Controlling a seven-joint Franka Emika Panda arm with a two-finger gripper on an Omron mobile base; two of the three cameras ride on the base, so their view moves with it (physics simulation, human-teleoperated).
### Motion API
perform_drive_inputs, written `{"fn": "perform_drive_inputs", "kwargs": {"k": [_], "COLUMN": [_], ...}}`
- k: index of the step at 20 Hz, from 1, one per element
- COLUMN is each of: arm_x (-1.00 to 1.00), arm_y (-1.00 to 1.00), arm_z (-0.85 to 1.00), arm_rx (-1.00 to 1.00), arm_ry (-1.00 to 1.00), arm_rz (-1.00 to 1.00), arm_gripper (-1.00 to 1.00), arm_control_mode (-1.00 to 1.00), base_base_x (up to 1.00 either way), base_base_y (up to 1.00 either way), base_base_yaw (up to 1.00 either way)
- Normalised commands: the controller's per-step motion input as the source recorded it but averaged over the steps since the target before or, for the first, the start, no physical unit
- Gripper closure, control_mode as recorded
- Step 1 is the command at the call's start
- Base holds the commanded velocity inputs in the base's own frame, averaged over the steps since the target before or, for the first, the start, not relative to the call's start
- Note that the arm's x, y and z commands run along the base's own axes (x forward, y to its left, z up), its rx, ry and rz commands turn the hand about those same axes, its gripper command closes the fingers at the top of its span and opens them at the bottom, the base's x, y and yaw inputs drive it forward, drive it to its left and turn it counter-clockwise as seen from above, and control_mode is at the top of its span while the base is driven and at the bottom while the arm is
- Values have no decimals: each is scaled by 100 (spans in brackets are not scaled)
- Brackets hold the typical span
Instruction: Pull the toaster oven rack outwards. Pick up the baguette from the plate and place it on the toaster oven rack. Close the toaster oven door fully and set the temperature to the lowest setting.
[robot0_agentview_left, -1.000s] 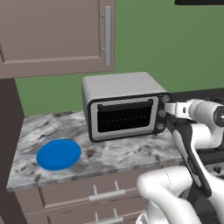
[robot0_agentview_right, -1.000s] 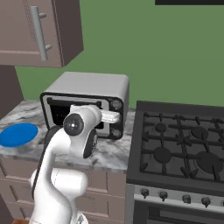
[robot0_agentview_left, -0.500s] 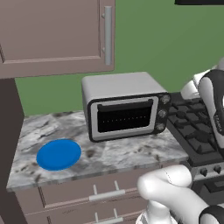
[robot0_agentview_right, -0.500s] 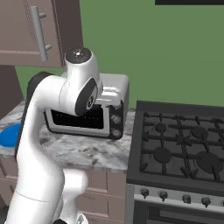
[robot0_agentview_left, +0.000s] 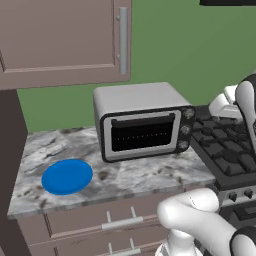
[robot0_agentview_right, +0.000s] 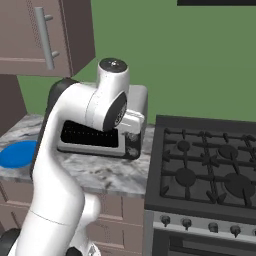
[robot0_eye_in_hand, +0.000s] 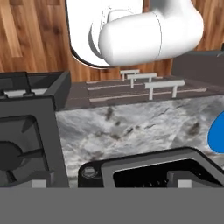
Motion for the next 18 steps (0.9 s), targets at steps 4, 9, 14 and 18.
{"fn": "perform_drive_inputs", "kwargs": {"k": [4, 9, 14, 18], "arm_x": [11, 26, 9, 19], "arm_y": [3, 0, 0, 0], "arm_z": [-47, -46, -21, -20], "arm_rx": [6, 1, -1, 0], "arm_ry": [-4, -6, -4, -6], "arm_rz": [-17, -16, -1, 0], "arm_gripper": [-100, -100, -100, -100], "arm_control_mode": [-100, -100, -100, -100], "base_base_x": [0, 0, 0, 0], "base_base_y": [0, 0, 0, 0], "base_base_yaw": [0, 0, 0, 0]}}
